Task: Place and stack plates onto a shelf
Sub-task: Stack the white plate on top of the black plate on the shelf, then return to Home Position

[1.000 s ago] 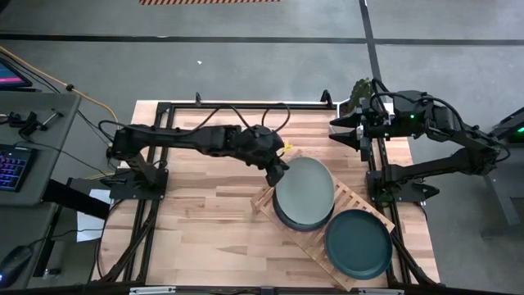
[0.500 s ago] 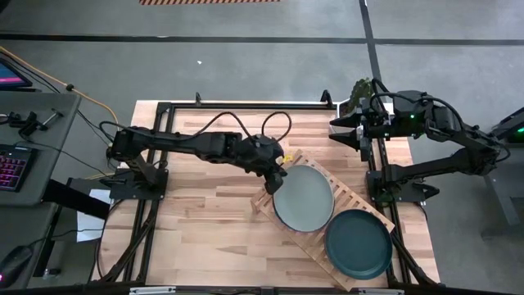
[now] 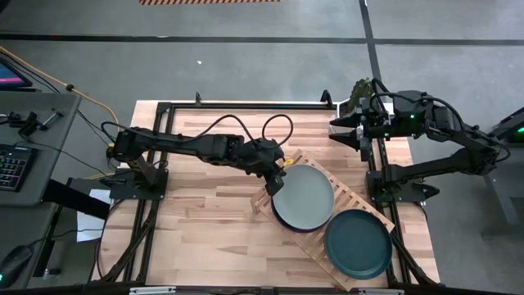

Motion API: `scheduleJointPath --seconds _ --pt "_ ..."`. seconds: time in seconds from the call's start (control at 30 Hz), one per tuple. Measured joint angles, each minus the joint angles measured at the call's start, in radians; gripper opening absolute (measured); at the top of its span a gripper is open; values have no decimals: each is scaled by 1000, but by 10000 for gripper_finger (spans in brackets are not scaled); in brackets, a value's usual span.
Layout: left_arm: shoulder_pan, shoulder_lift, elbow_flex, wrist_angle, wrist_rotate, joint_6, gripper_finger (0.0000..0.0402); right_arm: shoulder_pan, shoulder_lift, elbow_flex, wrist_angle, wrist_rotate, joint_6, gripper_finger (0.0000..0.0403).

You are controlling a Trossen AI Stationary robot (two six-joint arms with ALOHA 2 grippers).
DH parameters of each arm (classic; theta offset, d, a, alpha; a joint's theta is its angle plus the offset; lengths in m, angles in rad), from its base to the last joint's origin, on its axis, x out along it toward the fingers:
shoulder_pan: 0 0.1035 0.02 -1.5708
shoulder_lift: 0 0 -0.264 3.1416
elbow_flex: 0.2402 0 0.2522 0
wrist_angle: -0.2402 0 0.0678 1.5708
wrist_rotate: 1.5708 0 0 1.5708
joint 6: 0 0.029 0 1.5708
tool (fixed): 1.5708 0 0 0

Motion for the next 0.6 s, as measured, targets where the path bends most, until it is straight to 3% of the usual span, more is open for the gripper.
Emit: scheduleJointPath --seconds 0.2,0.6 --pt "0 0 0 0 3 2 29 0 0 0 0 0 0 218" --pt "3 -33 4 -8 39 37 112 0 0 0 -1 0 -6 218"
